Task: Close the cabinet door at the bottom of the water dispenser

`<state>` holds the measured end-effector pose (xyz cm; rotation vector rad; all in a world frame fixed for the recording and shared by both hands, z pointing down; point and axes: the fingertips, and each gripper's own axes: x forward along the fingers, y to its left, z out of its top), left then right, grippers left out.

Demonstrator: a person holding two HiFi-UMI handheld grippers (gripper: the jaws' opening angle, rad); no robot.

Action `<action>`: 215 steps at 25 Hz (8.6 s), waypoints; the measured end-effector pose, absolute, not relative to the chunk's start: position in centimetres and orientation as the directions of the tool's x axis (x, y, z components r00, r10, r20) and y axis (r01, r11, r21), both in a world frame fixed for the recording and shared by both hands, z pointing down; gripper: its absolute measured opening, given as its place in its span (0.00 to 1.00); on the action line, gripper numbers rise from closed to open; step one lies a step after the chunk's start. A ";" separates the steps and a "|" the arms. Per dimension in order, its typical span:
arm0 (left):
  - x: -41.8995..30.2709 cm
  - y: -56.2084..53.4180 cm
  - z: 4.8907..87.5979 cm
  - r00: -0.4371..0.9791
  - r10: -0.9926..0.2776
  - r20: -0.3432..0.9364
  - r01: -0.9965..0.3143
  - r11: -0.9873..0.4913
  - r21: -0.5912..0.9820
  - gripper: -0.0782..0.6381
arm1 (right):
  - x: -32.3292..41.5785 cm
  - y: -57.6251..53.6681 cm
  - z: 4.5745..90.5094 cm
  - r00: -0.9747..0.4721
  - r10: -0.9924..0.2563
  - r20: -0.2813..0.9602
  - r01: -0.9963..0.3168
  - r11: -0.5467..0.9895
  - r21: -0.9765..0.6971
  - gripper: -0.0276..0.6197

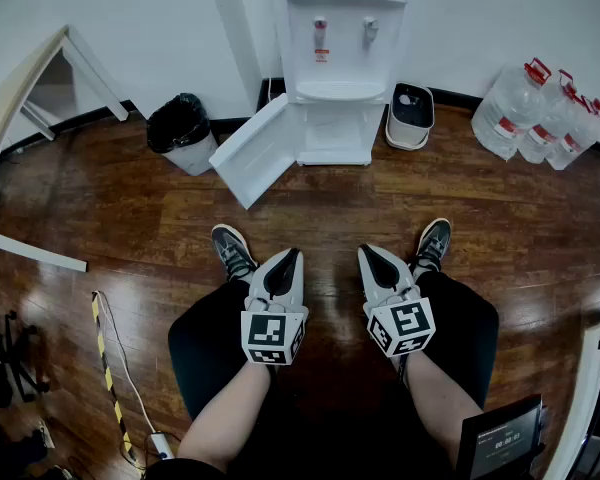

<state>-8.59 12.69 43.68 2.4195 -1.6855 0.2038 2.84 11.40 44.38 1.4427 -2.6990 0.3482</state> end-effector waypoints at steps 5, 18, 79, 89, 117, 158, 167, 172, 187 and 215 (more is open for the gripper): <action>-9.5 9.2 44.3 0.377 -0.889 0.259 -0.926 -0.359 0.116 0.28 | 2.8 8.0 43.7 -0.557 -0.815 0.160 -0.829 0.534 -0.165 0.05; -19.4 -3.4 44.5 0.286 -0.864 0.415 -0.956 -0.287 0.063 0.47 | 1.8 0.6 41.7 -0.561 -0.818 0.126 -0.822 0.533 -0.201 0.05; -7.3 -10.1 57.6 0.176 -0.673 0.718 -0.940 0.101 0.325 0.50 | 7.3 -8.3 55.8 -0.445 -0.729 0.520 -0.895 0.372 -0.245 0.05; -1.9 -11.4 57.5 0.403 -0.598 0.693 -0.876 -0.031 0.482 0.51 | 0.9 -3.7 65.4 -0.582 -0.352 0.733 -0.734 0.616 -0.287 0.06; -4.0 -21.3 63.3 0.358 -0.617 0.701 -0.921 -0.355 0.158 0.43 | 9.7 -18.4 66.1 -0.334 -0.568 0.752 -0.917 0.381 -0.120 0.33; -4.3 -27.1 65.4 0.235 -0.664 0.710 -0.970 -0.207 0.127 0.41 | 11.3 -28.6 64.7 -0.222 -0.627 0.747 -0.919 0.390 0.054 0.46; -4.1 -27.5 65.5 0.245 -0.663 0.707 -0.967 -0.216 0.132 0.40 | 11.3 -29.6 64.9 -0.216 -0.637 0.740 -0.924 0.379 0.057 0.46; -4.1 -27.9 65.5 0.250 -0.667 0.702 -0.966 -0.224 0.131 0.39 | 11.3 -30.2 64.8 -0.205 -0.653 0.729 -0.926 0.370 0.072 0.45; -4.9 -27.4 64.1 0.248 -0.664 0.705 -0.966 -0.224 0.129 0.37 | 11.8 -29.7 65.0 -0.232 -0.632 0.739 -0.952 0.305 -0.038 0.41; -0.7 -6.7 51.2 0.411 -0.786 0.461 -0.911 -0.378 0.166 0.29 | 6.7 -7.7 53.5 -0.385 -0.789 0.478 -0.922 0.345 -0.174 0.26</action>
